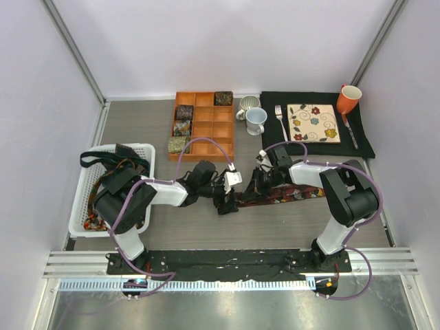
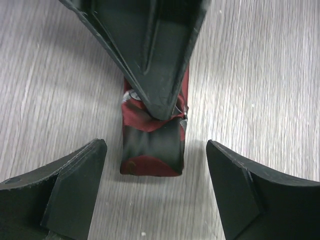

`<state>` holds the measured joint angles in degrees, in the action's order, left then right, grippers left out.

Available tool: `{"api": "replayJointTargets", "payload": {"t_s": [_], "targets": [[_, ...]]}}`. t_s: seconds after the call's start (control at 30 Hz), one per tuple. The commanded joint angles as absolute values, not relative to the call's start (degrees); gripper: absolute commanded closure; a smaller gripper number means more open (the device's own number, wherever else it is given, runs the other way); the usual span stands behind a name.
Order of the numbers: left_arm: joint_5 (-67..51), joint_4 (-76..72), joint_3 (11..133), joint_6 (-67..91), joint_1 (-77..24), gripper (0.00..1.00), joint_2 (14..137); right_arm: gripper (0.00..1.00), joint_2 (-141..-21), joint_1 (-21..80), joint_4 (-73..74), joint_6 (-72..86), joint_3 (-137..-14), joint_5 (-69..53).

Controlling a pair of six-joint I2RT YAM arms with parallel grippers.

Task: Roll the ties
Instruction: Roll the tie at the center of the board.

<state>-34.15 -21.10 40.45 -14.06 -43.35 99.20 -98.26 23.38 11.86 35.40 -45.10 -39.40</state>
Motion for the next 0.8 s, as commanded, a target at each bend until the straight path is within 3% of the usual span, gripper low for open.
{"api": "replayJointTargets", "payload": {"t_s": [0.0,0.4,0.63,0.77], "targets": [[-35.77,-25.92,42.19,-10.81,-43.15,0.15,101.95,0.99,-102.22,23.12,20.39,29.44,-40.17,-17.41],[-36.65,-27.69,44.12,-10.55,-43.68,0.23,104.85,0.99,-103.27,22.76,21.89,28.74,-40.69,-12.57],[-33.41,-20.59,44.65,-15.9,-44.65,0.6,104.68,0.99,-102.83,22.85,18.02,29.35,-41.31,-20.55],[-29.8,-10.3,44.47,-21.43,-44.65,0.78,101.35,0.83,-98.54,22.94,18.72,29.53,-43.06,-23.73]]}}
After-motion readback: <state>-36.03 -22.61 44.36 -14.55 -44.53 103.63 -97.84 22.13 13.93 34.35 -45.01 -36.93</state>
